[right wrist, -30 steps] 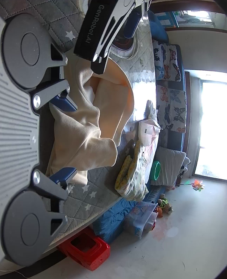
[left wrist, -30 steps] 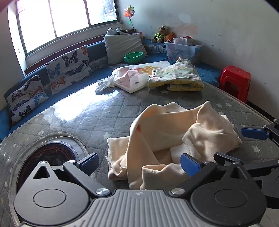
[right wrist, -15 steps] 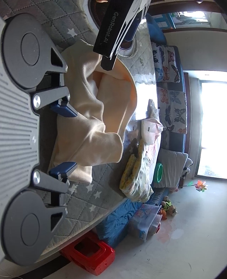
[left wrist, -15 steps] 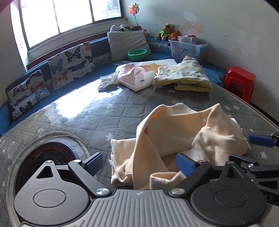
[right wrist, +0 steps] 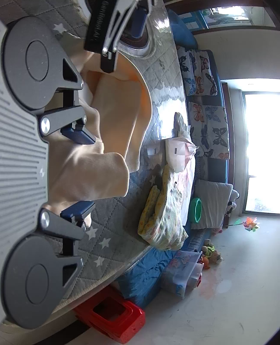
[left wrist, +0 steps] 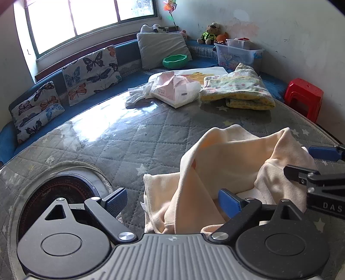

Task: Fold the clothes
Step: 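Close the right gripper on the shirt while the left gripper closes on another edge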

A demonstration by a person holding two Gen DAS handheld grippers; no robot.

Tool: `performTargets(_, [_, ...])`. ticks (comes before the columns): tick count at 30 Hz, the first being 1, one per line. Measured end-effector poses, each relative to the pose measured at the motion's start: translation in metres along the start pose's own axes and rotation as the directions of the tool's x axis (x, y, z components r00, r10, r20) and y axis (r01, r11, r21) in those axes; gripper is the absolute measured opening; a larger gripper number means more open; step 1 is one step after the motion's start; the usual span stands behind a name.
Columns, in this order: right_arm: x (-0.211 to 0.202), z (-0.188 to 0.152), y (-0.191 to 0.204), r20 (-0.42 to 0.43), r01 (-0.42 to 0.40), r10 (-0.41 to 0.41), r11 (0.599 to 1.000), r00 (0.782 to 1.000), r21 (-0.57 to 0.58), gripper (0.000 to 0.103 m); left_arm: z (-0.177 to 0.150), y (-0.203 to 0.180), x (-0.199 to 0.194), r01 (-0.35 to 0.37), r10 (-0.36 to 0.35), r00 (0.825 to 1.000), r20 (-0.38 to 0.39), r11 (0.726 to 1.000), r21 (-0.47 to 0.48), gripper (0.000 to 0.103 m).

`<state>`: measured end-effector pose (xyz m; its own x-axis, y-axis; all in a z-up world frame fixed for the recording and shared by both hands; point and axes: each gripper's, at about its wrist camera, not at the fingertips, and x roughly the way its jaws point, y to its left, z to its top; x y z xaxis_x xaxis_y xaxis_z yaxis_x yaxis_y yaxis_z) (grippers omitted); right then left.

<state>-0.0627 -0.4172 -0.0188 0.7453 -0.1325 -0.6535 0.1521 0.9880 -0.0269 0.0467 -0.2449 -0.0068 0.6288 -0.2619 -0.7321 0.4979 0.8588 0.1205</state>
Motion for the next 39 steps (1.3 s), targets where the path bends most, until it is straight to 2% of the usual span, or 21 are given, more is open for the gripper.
performTargets(6, [0.017, 0.005, 0.000, -0.024, 0.011, -0.011, 1.000, 1.000, -0.009, 0.060, -0.002, 0.001, 0.005, 0.025, -0.025, 1.000, -0.015, 1.000, -0.001, 0.073])
performTargets(9, [0.021, 0.006, 0.000, -0.031, 0.007, -0.008, 1.000, 0.999, -0.009, 0.058, -0.003, 0.002, 0.006, 0.047, -0.047, 0.999, -0.020, 0.999, -0.003, 0.055])
performTargets(10, [0.022, 0.006, 0.000, -0.032, 0.009, -0.009, 1.000, 0.999, -0.013, 0.056, -0.003, 0.002, 0.007, 0.055, -0.055, 0.998, -0.022, 0.998, -0.004, 0.047])
performTargets(13, [0.023, 0.005, 0.000, -0.035, 0.006, -0.006, 1.000, 0.999, -0.022, 0.051, -0.005, 0.004, 0.006, 0.075, -0.075, 0.997, -0.020, 0.997, 0.001, 0.030])
performTargets(14, [0.023, 0.004, 0.000, -0.036, 0.005, -0.006, 1.000, 0.999, -0.023, 0.046, -0.006, 0.004, 0.006, 0.081, -0.081, 0.997, -0.020, 0.997, 0.000, 0.027])
performTargets(16, [0.023, 0.003, -0.002, -0.037, 0.000, 0.000, 1.000, 0.999, -0.023, 0.043, -0.007, 0.005, 0.005, 0.091, -0.091, 0.996, -0.019, 0.996, -0.001, 0.020])
performTargets(20, [0.021, 0.001, -0.005, -0.031, -0.002, 0.002, 1.000, 1.000, -0.020, 0.033, -0.007, 0.004, 0.003, 0.096, -0.096, 0.995, -0.015, 0.995, 0.005, 0.017])
performTargets(24, [0.016, -0.001, -0.005, -0.030, -0.018, 0.017, 0.999, 0.999, -0.029, 0.024, -0.003, 0.005, 0.000, 0.081, -0.081, 0.997, -0.003, 0.997, 0.003, 0.023])
performTargets(27, [0.011, -0.004, -0.004, -0.031, -0.028, 0.027, 0.999, 0.999, -0.040, 0.021, 0.001, 0.007, 0.002, 0.076, -0.076, 0.997, 0.001, 0.997, -0.002, 0.048])
performTargets(31, [0.004, -0.008, -0.001, -0.045, -0.052, 0.049, 0.997, 0.998, -0.063, 0.015, 0.004, 0.009, 0.010, 0.086, -0.086, 0.996, -0.011, 0.996, -0.011, 0.049])
performTargets(32, [0.002, -0.010, -0.001, -0.051, -0.061, 0.057, 0.996, 0.997, -0.070, 0.014, 0.004, 0.010, 0.012, 0.092, -0.093, 0.996, -0.016, 0.996, -0.014, 0.048])
performTargets(34, [-0.004, -0.013, 0.002, -0.060, -0.076, 0.071, 0.993, 0.996, -0.094, 0.012, 0.004, 0.012, 0.015, 0.108, -0.108, 0.994, -0.026, 0.994, -0.020, 0.026])
performTargets(36, [-0.010, -0.017, 0.004, -0.068, -0.090, 0.082, 0.989, 0.994, -0.121, 0.012, 0.002, 0.016, 0.017, 0.130, -0.131, 0.990, -0.041, 0.991, -0.038, 0.016])
performTargets(39, [-0.019, -0.022, 0.009, -0.077, -0.114, 0.103, 0.982, 0.992, -0.150, 0.012, -0.002, 0.020, 0.012, 0.148, -0.150, 0.988, -0.030, 0.988, -0.050, 0.009])
